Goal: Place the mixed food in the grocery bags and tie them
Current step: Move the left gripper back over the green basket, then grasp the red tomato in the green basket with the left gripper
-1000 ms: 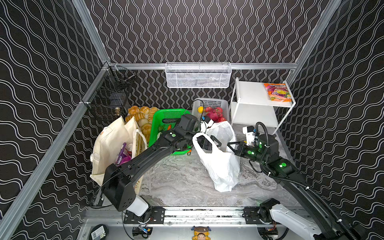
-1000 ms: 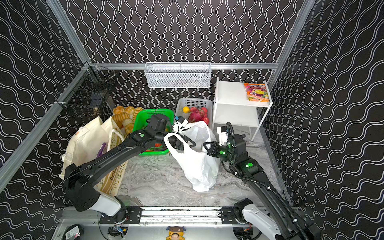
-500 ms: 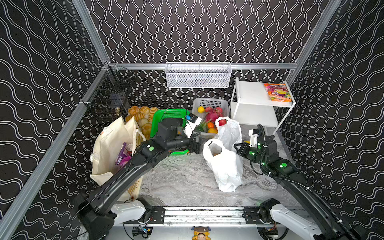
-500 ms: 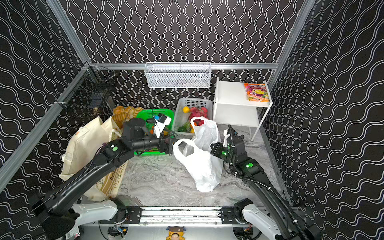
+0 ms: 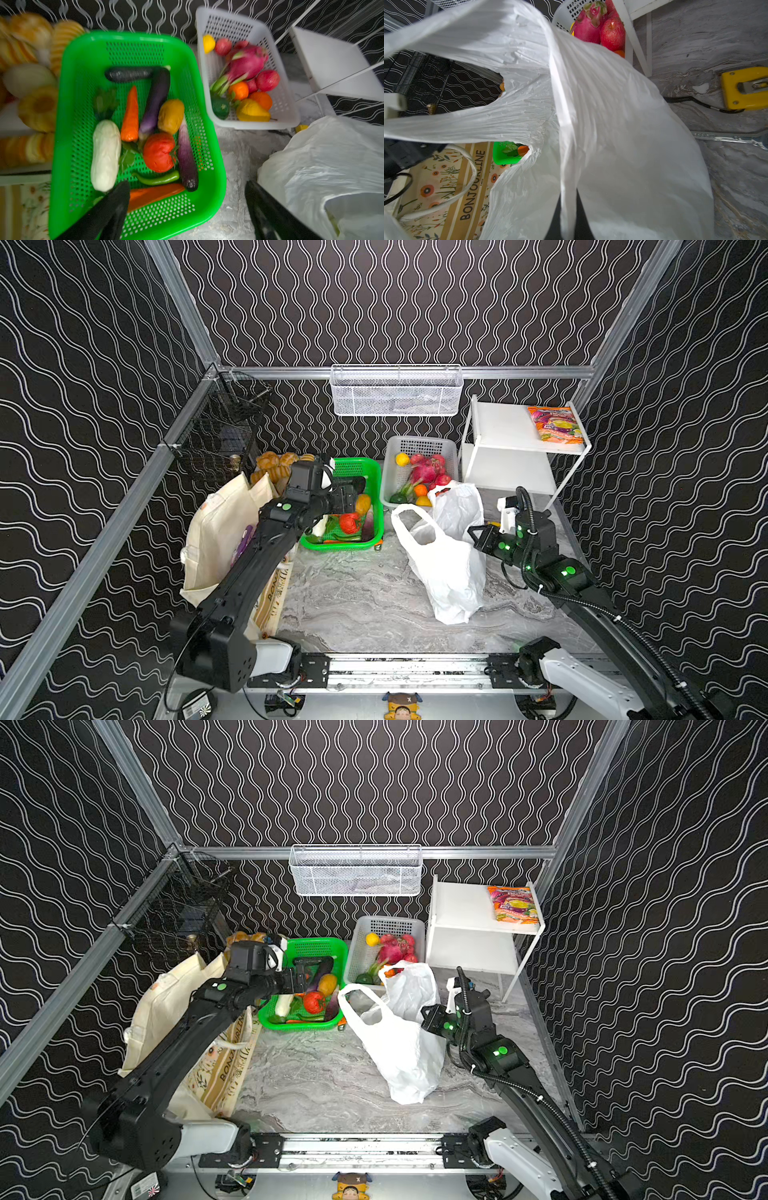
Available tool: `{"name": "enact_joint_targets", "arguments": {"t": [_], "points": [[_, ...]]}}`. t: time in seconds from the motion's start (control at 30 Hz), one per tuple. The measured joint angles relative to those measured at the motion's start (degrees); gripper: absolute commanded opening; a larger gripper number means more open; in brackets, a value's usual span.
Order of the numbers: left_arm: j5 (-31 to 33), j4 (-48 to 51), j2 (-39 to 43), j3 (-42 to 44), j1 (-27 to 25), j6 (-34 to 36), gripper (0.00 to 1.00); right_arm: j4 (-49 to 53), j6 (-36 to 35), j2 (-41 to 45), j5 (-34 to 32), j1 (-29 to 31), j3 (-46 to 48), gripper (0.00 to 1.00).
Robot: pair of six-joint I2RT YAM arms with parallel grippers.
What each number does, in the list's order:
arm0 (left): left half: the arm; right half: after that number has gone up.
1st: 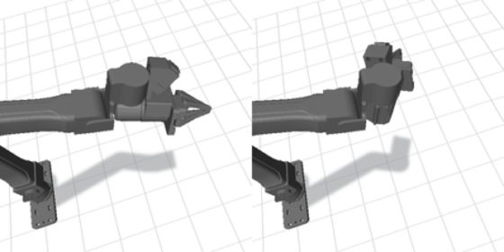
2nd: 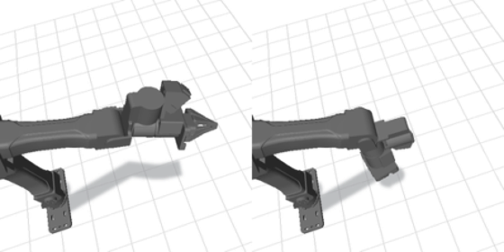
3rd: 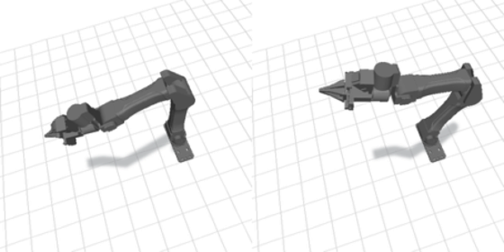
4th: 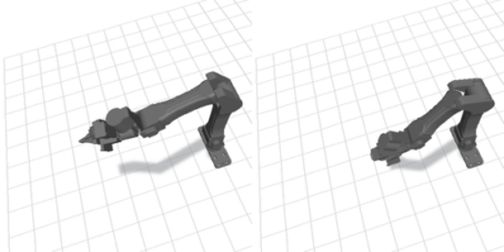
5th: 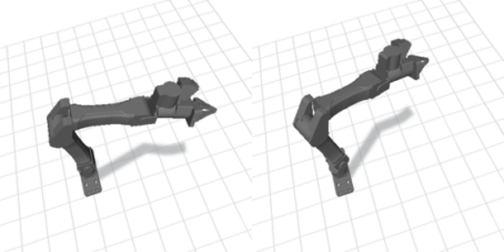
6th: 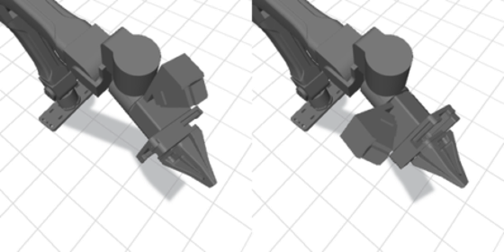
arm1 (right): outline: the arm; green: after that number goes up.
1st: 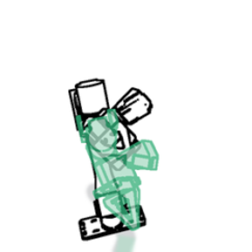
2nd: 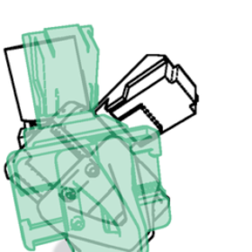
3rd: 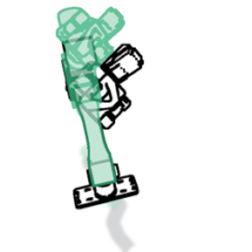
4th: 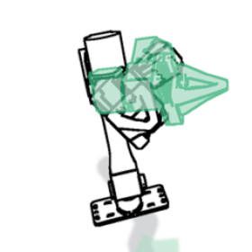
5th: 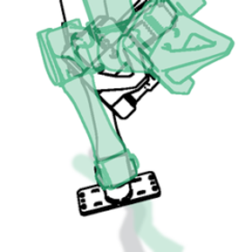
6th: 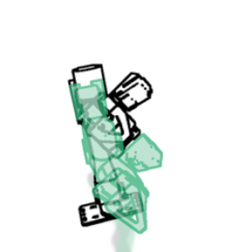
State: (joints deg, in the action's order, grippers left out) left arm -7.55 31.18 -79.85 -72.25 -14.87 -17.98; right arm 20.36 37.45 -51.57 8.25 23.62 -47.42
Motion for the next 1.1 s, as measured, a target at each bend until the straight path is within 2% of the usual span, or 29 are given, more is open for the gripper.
{"name": "enact_joint_targets", "arguments": {"t": [0.13, 0.33, 0.6, 0.7, 1.0, 1.1], "points": [[-2.6, 3.89, -8.96, -2.27, 0.76, 1.99, 0.84, 0.22, -0.63, -0.11, 1.07, -0.02, -1.25, 0.0], [-5.09, 8.94, -23.8, -12.46, 2.23, 9.7, 0.83, 1.18, -2.36, 0.2, 1.27, -0.02, -3.19, 0.0], [-5.29, 15.5, -37.83, -24.92, 2.19, 16.68, 0.84, 1.55, -2.6, 0.66, 1.07, -0.04, -3.19, 0.0], [-4.39, 18.08, -40.06, -26.67, 2.19, 18.14, 0.86, 1.57, -2.6, 0.5, 1.11, -0.04, -3.19, 0.0], [-3.17, 21.66, -39.82, -25.27, 2.12, 21.35, 0.86, 1.7, -2.6, 0.39, 1.57, -0.04, -3.19, 0.0], [-3.15, 22.67, -39.98, -25.11, 2.12, 22.4, 0.78, 1.7, -2.6, 0.28, 1.99, -0.04, -3.19, 0.0]]}}
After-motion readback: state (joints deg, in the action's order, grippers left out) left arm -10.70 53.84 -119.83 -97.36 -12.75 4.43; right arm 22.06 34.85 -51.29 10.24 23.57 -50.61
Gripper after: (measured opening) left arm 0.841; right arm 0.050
